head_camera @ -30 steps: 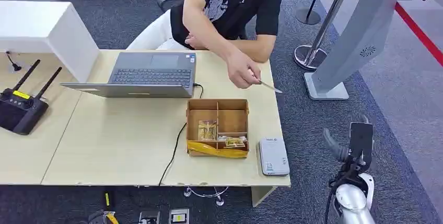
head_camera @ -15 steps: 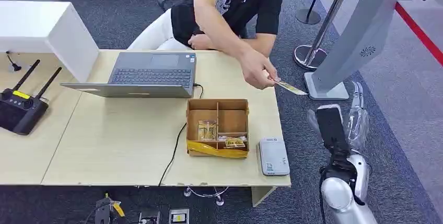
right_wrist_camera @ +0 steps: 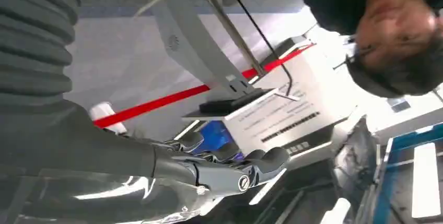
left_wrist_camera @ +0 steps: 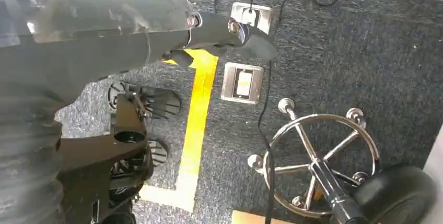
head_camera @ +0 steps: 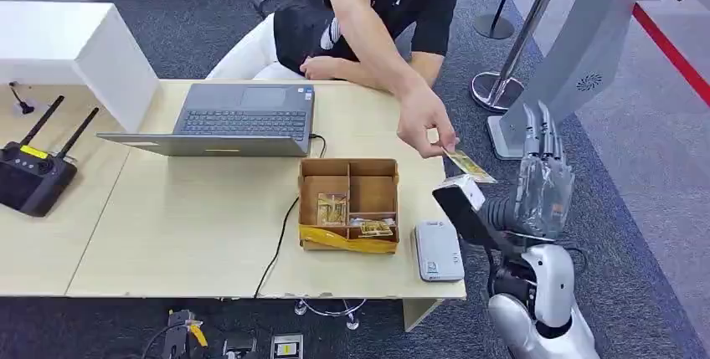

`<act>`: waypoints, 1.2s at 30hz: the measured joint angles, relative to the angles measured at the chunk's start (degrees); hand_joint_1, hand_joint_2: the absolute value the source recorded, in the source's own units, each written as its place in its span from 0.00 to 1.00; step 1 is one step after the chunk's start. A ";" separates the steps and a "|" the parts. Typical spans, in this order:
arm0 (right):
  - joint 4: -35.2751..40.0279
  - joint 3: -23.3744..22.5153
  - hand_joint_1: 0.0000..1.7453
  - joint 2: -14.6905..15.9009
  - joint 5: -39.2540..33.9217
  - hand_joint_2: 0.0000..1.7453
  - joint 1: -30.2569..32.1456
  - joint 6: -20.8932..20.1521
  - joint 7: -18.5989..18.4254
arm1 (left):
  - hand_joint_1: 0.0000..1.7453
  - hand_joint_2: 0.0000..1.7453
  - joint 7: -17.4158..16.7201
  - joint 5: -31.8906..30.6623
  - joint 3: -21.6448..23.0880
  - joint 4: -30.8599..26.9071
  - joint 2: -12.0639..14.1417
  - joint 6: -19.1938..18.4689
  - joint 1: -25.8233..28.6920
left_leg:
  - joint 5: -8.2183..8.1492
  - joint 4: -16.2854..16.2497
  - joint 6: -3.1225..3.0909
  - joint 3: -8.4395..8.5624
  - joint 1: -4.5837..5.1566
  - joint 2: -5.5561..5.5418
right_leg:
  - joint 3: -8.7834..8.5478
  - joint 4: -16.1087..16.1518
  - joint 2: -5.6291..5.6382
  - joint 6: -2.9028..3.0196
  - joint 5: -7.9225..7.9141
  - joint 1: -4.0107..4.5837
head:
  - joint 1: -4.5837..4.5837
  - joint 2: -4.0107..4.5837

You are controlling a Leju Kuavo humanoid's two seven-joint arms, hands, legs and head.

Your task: Pass the card to the sensor for recognition and then transmit it.

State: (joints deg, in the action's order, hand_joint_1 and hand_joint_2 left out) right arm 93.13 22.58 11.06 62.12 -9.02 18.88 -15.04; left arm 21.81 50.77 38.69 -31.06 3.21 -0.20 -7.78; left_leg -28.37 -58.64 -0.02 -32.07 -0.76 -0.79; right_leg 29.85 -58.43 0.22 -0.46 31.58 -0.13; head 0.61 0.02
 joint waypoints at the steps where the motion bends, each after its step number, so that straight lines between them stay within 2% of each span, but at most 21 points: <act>1: 0.11 0.80 0.00 -0.22 1.87 1.00 -0.21 -1.24 -0.17 | 0.00 1.00 0.26 -0.28 0.00 -0.19 0.00 -0.34 0.10 | 0.00 0.00 0.00 0.00 0.00 0.00 | 0.00 0.00 0.00 0.00 0.00 0.00 | -0.04 0.00; 2: 0.22 1.33 0.00 -0.26 3.45 1.00 -0.36 -2.21 -0.39 | 0.00 1.00 0.39 -0.48 0.00 -0.31 0.00 -0.55 0.13 | 0.00 0.00 0.00 -0.01 0.00 -0.04 | 0.00 0.00 -0.06 0.00 0.00 0.00 | 0.00 0.00; 3: 0.42 1.83 0.13 -0.31 4.50 1.00 -0.51 -2.88 -0.48 | 0.00 1.00 0.52 -0.68 0.00 -0.35 0.00 -0.68 0.16 | 0.00 0.00 0.00 -0.01 0.00 -0.06 | 0.00 0.00 -0.08 0.00 0.00 0.00 | 0.00 0.00; 5: 0.63 2.86 0.13 -0.39 4.52 1.00 -0.99 -4.57 -0.52 | 0.00 1.00 0.63 -0.76 0.00 -0.39 0.00 -0.70 0.26 | 0.00 0.00 0.00 -0.01 0.00 -0.05 | 0.00 0.00 -0.08 0.00 0.00 0.00 | 0.00 0.00; 6: 0.70 3.56 0.42 -0.41 4.01 1.00 -1.24 -6.03 -0.52 | 0.00 1.00 0.68 -0.79 0.00 -0.44 0.00 -0.59 0.34 | 0.00 0.00 0.00 0.00 0.00 -0.05 | 0.00 0.00 -0.08 0.00 0.00 0.00 | -0.02 0.00; 7: 0.79 4.17 0.93 -0.41 3.53 1.00 -1.31 -7.21 -0.57 | 0.00 1.00 0.68 -0.81 0.00 -0.57 0.00 -0.44 0.41 | 0.00 0.00 0.00 -0.01 0.00 -0.05 | 0.00 0.00 -0.08 0.00 0.00 0.00 | -0.02 0.00; 8: 0.81 4.52 1.00 -0.41 3.38 1.00 -1.39 -7.76 -0.59 | 0.00 1.00 0.70 -0.83 0.00 -0.70 0.00 -0.41 0.49 | 0.00 0.00 0.00 -0.01 0.00 -0.05 | 0.00 0.00 -0.08 0.00 0.00 -0.01 | 0.00 0.00; 16: 0.94 7.14 1.00 -0.41 0.74 1.00 -1.85 -12.74 -2.45 | 0.00 1.00 0.76 -1.00 0.00 -1.38 0.07 0.15 1.00 | 0.00 0.00 0.00 -0.02 0.01 -0.07 | 0.02 0.01 -0.09 0.00 0.00 -0.01 | 0.00 0.00; 22: 0.94 7.62 1.00 -0.41 -0.12 1.00 -1.66 -12.15 -2.43 | 0.00 1.00 0.76 -1.64 0.00 -1.73 0.26 0.13 1.09 | 0.00 0.00 0.00 -0.01 0.01 -0.06 | 0.03 0.01 -0.08 0.00 0.00 -0.01 | 0.00 0.00; 27: 2.10 7.65 1.00 -0.41 -0.36 1.00 -0.62 -8.41 -1.64 | 0.00 1.00 0.76 -2.05 0.00 -1.81 0.26 -0.15 1.14 | 0.00 0.00 0.00 -0.02 0.01 -0.06 | 0.04 0.01 -0.08 0.00 0.00 -0.01 | -0.02 0.00; 36: 4.57 6.31 1.00 -0.44 -5.64 1.00 4.29 1.79 0.81 | 0.00 1.00 0.76 -2.71 -0.02 -1.81 0.26 -0.15 1.14 | 0.00 0.00 0.00 -0.01 0.01 -0.06 | 0.04 0.03 -0.08 0.00 0.01 -0.01 | 0.00 0.00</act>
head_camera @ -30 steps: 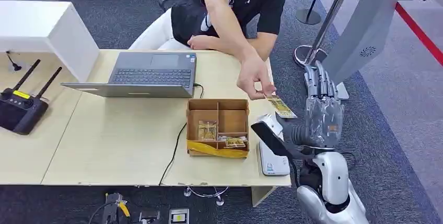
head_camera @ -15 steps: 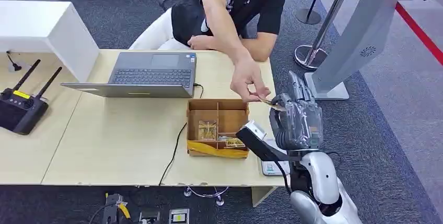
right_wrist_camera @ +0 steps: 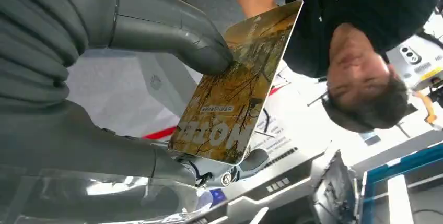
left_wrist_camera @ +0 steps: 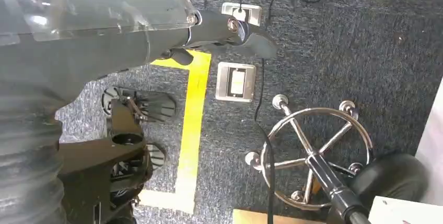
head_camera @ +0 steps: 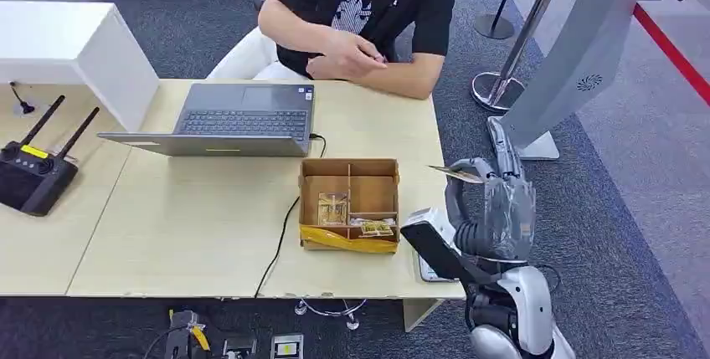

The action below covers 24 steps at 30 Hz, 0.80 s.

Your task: Pass the card to the sensor for recognition and then transmit it.

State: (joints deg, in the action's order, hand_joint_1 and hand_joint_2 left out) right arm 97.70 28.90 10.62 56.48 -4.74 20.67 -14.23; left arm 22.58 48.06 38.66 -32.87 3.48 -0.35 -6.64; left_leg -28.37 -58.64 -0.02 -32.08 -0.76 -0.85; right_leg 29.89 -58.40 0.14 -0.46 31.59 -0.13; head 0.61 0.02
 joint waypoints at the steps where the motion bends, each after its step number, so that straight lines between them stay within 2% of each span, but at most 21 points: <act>1: 0.00 -0.29 1.00 -0.09 -0.82 1.00 0.74 1.30 0.53 | 0.00 1.00 0.00 0.00 0.00 0.00 0.00 0.02 0.01 | 0.00 0.00 0.00 0.00 0.00 0.00 | 0.00 0.00 0.00 0.00 0.00 0.00 | -0.02 0.00; 4: 0.00 -1.03 1.00 -0.28 -1.86 1.00 2.23 3.13 1.36 | 0.00 1.00 0.00 0.00 0.00 0.00 0.07 0.04 0.01 | 0.00 0.00 0.00 0.00 0.00 0.03 | 0.01 0.00 0.01 0.00 0.00 0.00 | -0.02 0.00; 13: -0.61 -1.47 1.00 -0.83 -5.77 1.00 3.86 4.18 2.41 | 0.00 1.00 0.00 0.06 -0.04 0.00 0.26 0.57 0.25 | 0.00 0.01 0.00 0.00 -0.01 0.03 | 0.00 -0.01 0.01 0.00 0.00 0.01 | 0.00 0.00; 19: -6.84 -1.01 1.00 -2.75 -11.59 1.00 3.57 4.92 4.79 | 0.00 1.00 0.24 0.98 -0.20 -0.85 0.46 1.57 1.64 | 0.00 0.01 0.00 -0.03 -0.01 -0.01 | 0.00 -0.01 -0.01 0.01 0.01 0.01 | 0.00 0.00; 24: -11.26 -0.42 1.00 -3.65 -14.30 1.00 3.01 6.48 5.29 | 0.00 1.00 0.24 1.42 -0.22 -1.77 0.70 2.45 2.55 | 0.00 0.01 0.00 -0.03 0.00 -0.01 | 0.00 -0.01 -0.01 0.01 0.01 0.01 | 0.00 0.00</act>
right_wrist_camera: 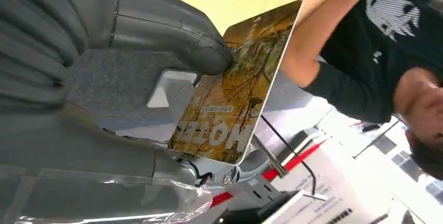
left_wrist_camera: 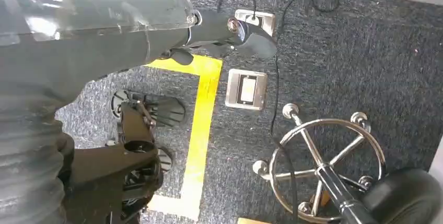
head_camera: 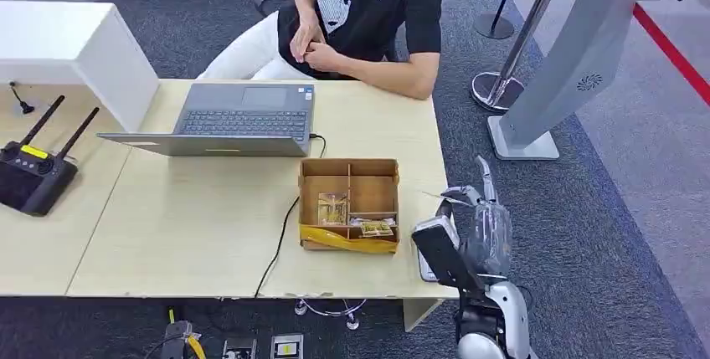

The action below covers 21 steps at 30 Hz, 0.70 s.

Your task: Pass the card to the sensor for recognition and then transmit it.

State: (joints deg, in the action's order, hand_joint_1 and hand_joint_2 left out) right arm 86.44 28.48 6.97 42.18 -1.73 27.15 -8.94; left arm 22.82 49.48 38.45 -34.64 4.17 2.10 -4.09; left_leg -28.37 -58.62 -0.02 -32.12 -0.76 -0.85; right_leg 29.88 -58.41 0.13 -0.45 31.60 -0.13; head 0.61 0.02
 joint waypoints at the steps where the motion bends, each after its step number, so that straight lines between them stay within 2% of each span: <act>1: -0.81 0.02 1.00 -0.09 -0.33 1.00 0.00 0.24 0.04 | 0.00 1.00 0.00 0.04 0.00 -0.20 0.07 0.13 0.16 | 0.00 0.00 0.00 0.00 0.00 -0.01 | 0.00 0.00 0.00 0.00 0.00 0.00 | 0.02 0.00; 16: -6.47 -1.20 1.00 -0.31 -6.45 1.00 1.40 7.80 0.42 | 0.00 1.00 0.26 1.53 -0.02 -1.93 0.85 1.49 1.52 | 0.00 0.00 0.00 0.00 0.00 0.02 | 0.04 0.01 0.01 0.00 0.00 0.00 | 0.00 0.00; 21: -7.28 -2.45 1.00 0.13 -6.84 1.00 2.36 8.28 0.44 | 0.00 1.00 1.09 2.36 -0.02 -2.21 1.07 1.68 2.23 | 0.00 0.00 0.00 0.01 0.00 0.03 | 0.05 0.01 0.01 0.00 0.00 0.00 | 0.00 0.00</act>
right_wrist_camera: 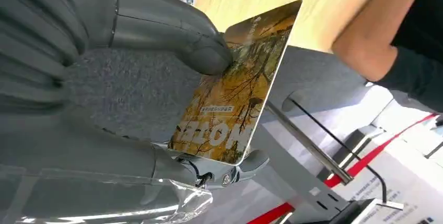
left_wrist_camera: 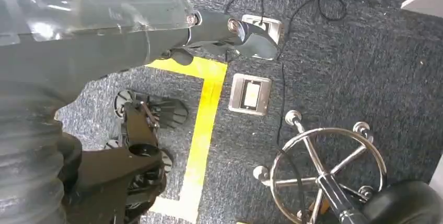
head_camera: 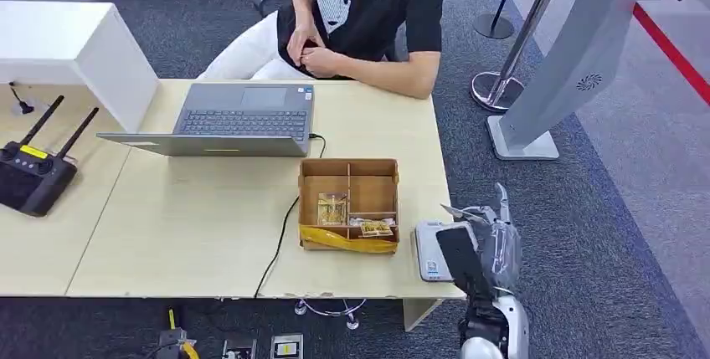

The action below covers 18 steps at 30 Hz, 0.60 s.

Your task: Pass the card to the sensor for recognition and then transmit it.

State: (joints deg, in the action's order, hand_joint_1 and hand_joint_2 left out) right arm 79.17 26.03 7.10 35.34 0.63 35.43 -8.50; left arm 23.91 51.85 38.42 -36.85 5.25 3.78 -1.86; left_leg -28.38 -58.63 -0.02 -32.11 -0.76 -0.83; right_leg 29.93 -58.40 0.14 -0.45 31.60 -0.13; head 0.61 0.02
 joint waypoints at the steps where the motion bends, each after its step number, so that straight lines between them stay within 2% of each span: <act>1: -0.20 -0.26 1.00 0.09 -0.02 1.00 0.13 -0.06 0.00 | 0.00 1.00 0.13 0.19 0.00 -0.13 0.13 0.02 0.19 | 0.00 0.00 0.00 0.00 0.00 0.01 | 0.00 0.00 0.00 0.00 0.00 0.00 | 0.00 0.00; 14: -2.16 -0.44 1.00 0.24 0.00 1.00 0.30 -2.40 0.13 | 0.00 1.00 0.52 1.20 0.00 -1.31 0.65 0.72 1.25 | 0.00 0.00 0.00 -0.01 0.00 0.01 | -0.01 0.00 0.00 0.00 0.00 0.00 | 0.00 0.00; 18: -4.67 -0.17 1.00 0.15 -2.60 1.00 -0.54 -3.61 1.24 | 0.00 1.00 0.52 2.18 0.00 -1.70 0.85 1.24 1.33 | 0.00 0.00 0.00 -0.02 0.00 0.01 | -0.02 0.00 -0.01 0.00 0.00 0.00 | 0.00 0.00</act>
State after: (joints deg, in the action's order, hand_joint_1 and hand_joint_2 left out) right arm 74.49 25.86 7.26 32.75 0.10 31.82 -7.26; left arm 24.44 54.03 38.42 -38.55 6.10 5.03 -0.53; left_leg -28.37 -58.62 -0.02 -32.13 -0.76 -0.82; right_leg 29.92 -58.40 0.14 -0.45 31.60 -0.13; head 0.61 0.02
